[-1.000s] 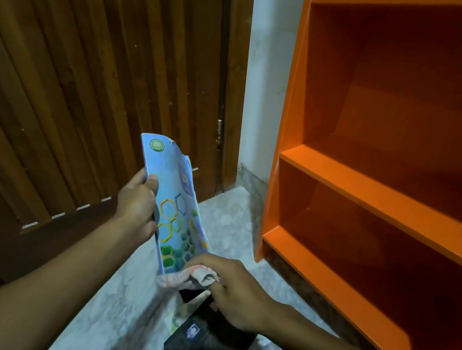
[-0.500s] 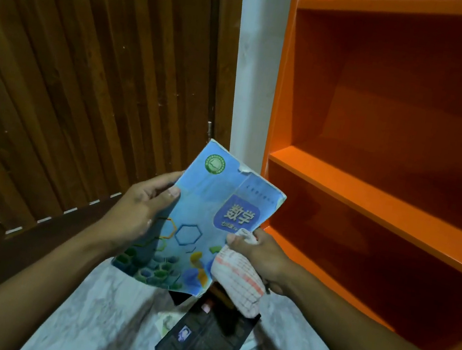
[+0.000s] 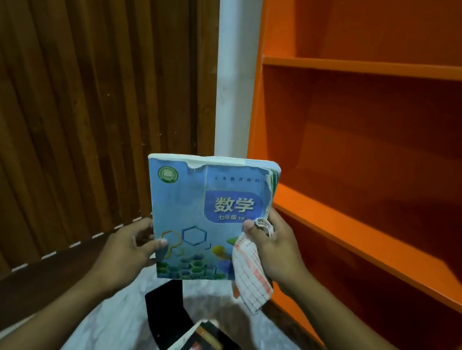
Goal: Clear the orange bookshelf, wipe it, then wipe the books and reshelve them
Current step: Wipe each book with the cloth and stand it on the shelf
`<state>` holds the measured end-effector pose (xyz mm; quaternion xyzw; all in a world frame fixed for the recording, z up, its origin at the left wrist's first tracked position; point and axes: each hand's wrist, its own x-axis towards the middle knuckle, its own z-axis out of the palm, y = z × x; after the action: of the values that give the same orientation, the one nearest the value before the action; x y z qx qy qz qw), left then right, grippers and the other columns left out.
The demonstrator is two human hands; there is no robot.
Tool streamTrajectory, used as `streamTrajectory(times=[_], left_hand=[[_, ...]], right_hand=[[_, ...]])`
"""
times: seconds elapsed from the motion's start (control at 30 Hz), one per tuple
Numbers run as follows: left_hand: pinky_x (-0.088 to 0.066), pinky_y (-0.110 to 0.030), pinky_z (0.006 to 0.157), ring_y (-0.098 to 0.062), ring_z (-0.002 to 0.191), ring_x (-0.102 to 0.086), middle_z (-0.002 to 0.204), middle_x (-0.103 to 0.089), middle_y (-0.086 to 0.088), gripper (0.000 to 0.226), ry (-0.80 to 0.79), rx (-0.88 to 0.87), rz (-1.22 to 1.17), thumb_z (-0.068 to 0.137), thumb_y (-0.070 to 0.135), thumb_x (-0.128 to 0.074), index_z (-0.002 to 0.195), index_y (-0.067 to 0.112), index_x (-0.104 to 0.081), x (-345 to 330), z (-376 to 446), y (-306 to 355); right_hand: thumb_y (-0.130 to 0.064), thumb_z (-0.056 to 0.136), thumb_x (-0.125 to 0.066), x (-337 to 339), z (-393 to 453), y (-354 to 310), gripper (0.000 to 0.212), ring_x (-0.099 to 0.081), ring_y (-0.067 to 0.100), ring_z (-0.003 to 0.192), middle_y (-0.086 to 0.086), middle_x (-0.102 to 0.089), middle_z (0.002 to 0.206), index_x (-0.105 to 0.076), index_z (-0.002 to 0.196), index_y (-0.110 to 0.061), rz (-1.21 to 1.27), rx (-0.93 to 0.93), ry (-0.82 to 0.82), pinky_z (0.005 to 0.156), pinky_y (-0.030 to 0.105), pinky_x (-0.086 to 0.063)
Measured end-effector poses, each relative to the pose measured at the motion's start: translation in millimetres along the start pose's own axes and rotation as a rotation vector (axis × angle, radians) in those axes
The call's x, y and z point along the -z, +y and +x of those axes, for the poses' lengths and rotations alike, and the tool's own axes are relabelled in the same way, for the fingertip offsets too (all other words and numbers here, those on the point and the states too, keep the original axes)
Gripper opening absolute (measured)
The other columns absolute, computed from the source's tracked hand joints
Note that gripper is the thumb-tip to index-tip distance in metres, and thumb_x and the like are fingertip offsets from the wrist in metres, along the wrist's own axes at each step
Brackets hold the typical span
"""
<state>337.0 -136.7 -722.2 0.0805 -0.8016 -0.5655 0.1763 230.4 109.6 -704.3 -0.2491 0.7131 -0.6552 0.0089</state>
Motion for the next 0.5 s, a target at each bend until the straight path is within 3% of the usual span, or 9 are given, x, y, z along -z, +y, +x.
streamTrajectory(times=[0.07, 0.13, 0.2, 0.27, 0.4, 0.5], left_hand=[[-0.06, -0.025, 0.071, -0.019, 0.098, -0.07, 0.107, -0.071, -0.004, 0.021, 0.077, -0.026, 0.002, 0.098, 0.008, -0.061, 0.101, 0.027, -0.068, -10, 9, 9], [-0.061, -0.031, 0.068, -0.028, 0.096, -0.07, 0.104, -0.065, -0.014, 0.01, 0.168, -0.015, -0.015, 0.098, 0.012, -0.061, 0.09, 0.018, -0.06, -21, 23, 18], [-0.063, -0.039, 0.065, -0.034, 0.093, -0.069, 0.098, -0.062, -0.018, 0.016, 0.262, -0.021, -0.001, 0.097, 0.014, -0.064, 0.083, 0.017, -0.056, -32, 42, 35], [-0.063, -0.041, 0.058, -0.026, 0.077, -0.067, 0.091, -0.062, -0.017, 0.019, 0.303, -0.054, 0.064, 0.095, 0.013, -0.066, 0.079, 0.02, -0.059, -42, 59, 63], [-0.059, -0.035, 0.054, -0.015, 0.049, -0.067, 0.063, -0.068, -0.001, 0.011, 0.276, -0.161, 0.292, 0.092, 0.02, -0.064, 0.083, 0.024, -0.059, -59, 91, 106], [-0.061, -0.038, 0.054, -0.007, 0.044, -0.063, 0.067, -0.068, 0.0, 0.008, 0.297, -0.154, 0.243, 0.092, 0.022, -0.063, 0.085, 0.024, -0.061, -73, 112, 118]], right_hand=[[-0.034, 0.098, -0.06, 9, 9, -10, 0.029, -0.065, 0.012, 0.11, -0.011, -0.068, 0.122, -0.058, 0.126, -0.034, -0.062, 0.018, 0.002, 0.094, 0.05, -0.053], [-0.033, 0.095, -0.063, 17, 20, -19, 0.03, -0.067, 0.014, 0.103, -0.007, -0.068, 0.12, -0.054, 0.124, -0.031, -0.125, 0.015, 0.057, 0.088, 0.05, -0.055], [-0.031, 0.093, -0.068, 29, 32, -29, 0.042, -0.064, 0.018, 0.102, -0.003, -0.065, 0.119, -0.049, 0.13, -0.027, -0.175, 0.0, 0.178, 0.085, 0.048, -0.055], [-0.03, 0.091, -0.07, 45, 42, -39, 0.051, -0.061, 0.022, 0.106, -0.003, -0.06, 0.116, -0.047, 0.136, -0.022, -0.192, -0.008, 0.276, 0.089, 0.047, -0.053], [-0.029, 0.09, -0.071, 72, 53, -49, 0.029, -0.065, 0.02, 0.095, -0.01, -0.064, 0.099, -0.058, 0.116, -0.024, -0.172, -0.003, 0.339, 0.083, 0.046, -0.054], [-0.03, 0.09, -0.071, 88, 56, -49, 0.016, -0.068, 0.017, 0.091, -0.009, -0.068, 0.096, -0.062, 0.104, -0.03, -0.139, 0.009, 0.372, 0.083, 0.051, -0.056]])
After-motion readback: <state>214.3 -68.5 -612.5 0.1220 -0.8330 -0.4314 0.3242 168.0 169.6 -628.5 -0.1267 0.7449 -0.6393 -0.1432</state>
